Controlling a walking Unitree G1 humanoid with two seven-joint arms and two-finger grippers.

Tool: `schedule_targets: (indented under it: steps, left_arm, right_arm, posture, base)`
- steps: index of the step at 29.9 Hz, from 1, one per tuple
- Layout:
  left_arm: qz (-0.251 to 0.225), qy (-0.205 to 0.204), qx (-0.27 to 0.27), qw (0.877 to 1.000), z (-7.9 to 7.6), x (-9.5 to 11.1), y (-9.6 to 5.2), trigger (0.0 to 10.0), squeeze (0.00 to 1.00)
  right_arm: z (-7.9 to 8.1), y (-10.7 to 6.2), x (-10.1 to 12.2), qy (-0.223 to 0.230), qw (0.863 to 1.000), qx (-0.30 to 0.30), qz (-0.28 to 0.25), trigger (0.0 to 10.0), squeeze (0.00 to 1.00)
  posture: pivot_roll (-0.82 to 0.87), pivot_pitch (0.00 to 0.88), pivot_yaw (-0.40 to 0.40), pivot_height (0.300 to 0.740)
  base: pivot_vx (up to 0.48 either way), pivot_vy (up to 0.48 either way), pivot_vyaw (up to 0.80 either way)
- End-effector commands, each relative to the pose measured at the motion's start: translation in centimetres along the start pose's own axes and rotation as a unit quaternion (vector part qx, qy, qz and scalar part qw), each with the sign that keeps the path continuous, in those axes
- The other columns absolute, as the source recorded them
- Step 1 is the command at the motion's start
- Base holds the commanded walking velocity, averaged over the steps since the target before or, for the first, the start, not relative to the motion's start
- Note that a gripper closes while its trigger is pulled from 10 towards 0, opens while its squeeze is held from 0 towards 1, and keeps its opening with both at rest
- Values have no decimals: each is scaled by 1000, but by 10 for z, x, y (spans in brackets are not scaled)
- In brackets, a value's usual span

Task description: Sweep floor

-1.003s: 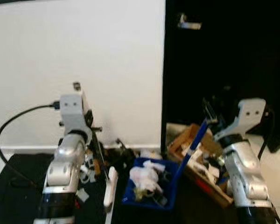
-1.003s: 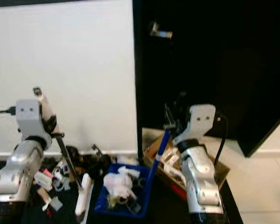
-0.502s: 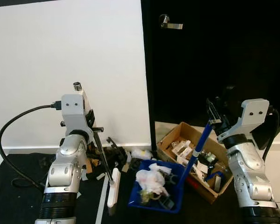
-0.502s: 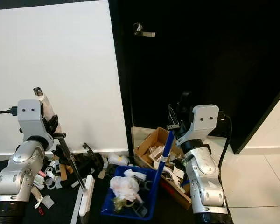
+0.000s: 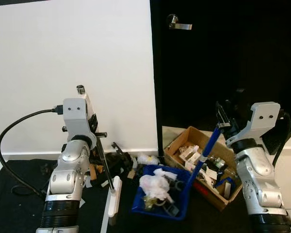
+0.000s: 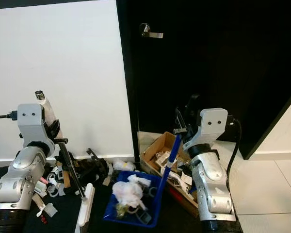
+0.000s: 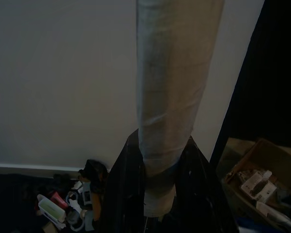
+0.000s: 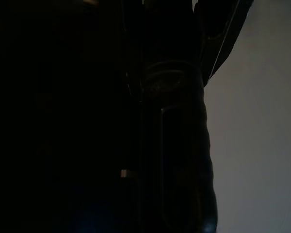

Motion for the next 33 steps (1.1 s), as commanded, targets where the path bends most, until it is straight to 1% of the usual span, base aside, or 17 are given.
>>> schedule_targets:
  steps: [1, 4, 7, 8, 9, 11, 12, 14, 15, 19, 21, 22, 23, 26, 30, 33]
  left_arm:
    - [-1, -4, 10, 1000, 4, -1, -2, 10000, 0]
    - [-1, -3, 10, 1000, 4, 0, -2, 10000, 0]
    - [-1, -3, 10, 1000, 5, 0, -2, 10000, 0]
    - [-1, -3, 9, 1000, 6, 0, -3, 10000, 0]
    - [-1, -3, 9, 1000, 6, 0, -3, 10000, 0]
    - [-1, 0, 7, 1000, 7, 1, -2, 10000, 0]
    - [-2, 1, 7, 1000, 7, 1, -2, 10000, 0]
    - [-3, 1, 5, 1000, 7, 3, -2, 10000, 0]
    - [-3, 1, 5, 1000, 7, 3, -2, 10000, 0]
    - [-5, 3, -2, 1000, 8, 4, -4, 10000, 0]
    - [-5, 2, -2, 1000, 9, 4, -5, 10000, 0]
    - [-6, 1, -3, 1000, 10, 5, -7, 10000, 0]
    - [-6, 1, -3, 1000, 10, 5, -7, 10000, 0]
    - [-10, -5, -6, 1000, 11, 6, -10, 10000, 0]
    - [-10, -7, -9, 1000, 11, 6, -12, 10000, 0]
    - [-9, -5, -14, 1000, 11, 6, -15, 10000, 0]
  right_arm:
    - [-7, 7, 22, -18, 998, -10, -54, 10000, 0]
    - [-17, 13, 36, -33, 996, -24, -75, 10000, 0]
    - [-22, 15, 42, -35, 995, -29, -83, 10000, 0]
    - [-26, 18, 48, -36, 994, -36, -93, 10000, 0]
    - [-26, 18, 48, -36, 994, -36, -93, 10000, 0]
    - [-37, 25, 62, -47, 991, -56, -116, 10000, 0]
    - [-40, 27, 65, -52, 989, -63, -122, 10000, 0]
    - [-46, 31, 69, -76, 986, -74, -127, 10000, 0]
    - [-46, 31, 69, -76, 986, -74, -127, 10000, 0]
    - [-60, 42, 77, -128, 976, -101, -142, 10000, 0]
    - [-61, 44, 79, -134, 975, -104, -145, 10000, 0]
    - [-62, 47, 82, -149, 972, -107, -150, 10000, 0]
    - [-62, 47, 82, -149, 972, -107, -150, 10000, 0]
    - [-68, 55, 89, -175, 965, -116, -157, 10000, 0]
    - [-69, 58, 90, -189, 961, -119, -163, 10000, 0]
    - [-67, 63, 90, -212, 956, -114, -166, 10000, 0]
  posture:
    - [0, 94, 93, 740]
    - [5, 102, 99, 740]
    - [9, 104, 102, 740]
    - [11, 106, 107, 740]
    - [11, 106, 107, 740]
    - [20, 114, 117, 740]
    - [20, 114, 117, 740]
    - [24, 118, 120, 740]
    - [24, 118, 120, 740]
    - [43, 134, 132, 740]
    - [49, 136, 135, 740]
    - [54, 139, 137, 740]
    - [54, 139, 137, 740]
    - [68, 147, 142, 740]
    - [74, 150, 145, 740]
    - [85, 158, 148, 740]
  base:
    - [0, 0, 0]
    - [0, 0, 0]
    - [0, 0, 0]
    - [0, 0, 0]
    - [0, 0, 0]
    - [0, 0, 0]
    - [0, 0, 0]
    - [0, 0, 0]
    - [0, 0, 0]
    - [0, 0, 0]
    - [0, 0, 0]
    - [0, 0, 0]
    - [0, 0, 0]
    - [0, 0, 0]
    - [0, 0, 0]
    - [0, 0, 0]
Point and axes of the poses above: a point about 5 cm out from each wrist's last joint towards the gripper, its own y axis pointing out of the wrist towards the gripper, its own x axis along the axis of the wrist's last joint, z = x × y, the point moved 1 cm from there along y, pointing out of the wrist towards the gripper, and after that the axes turned 15 degrees about y, right-handed, at the moved point
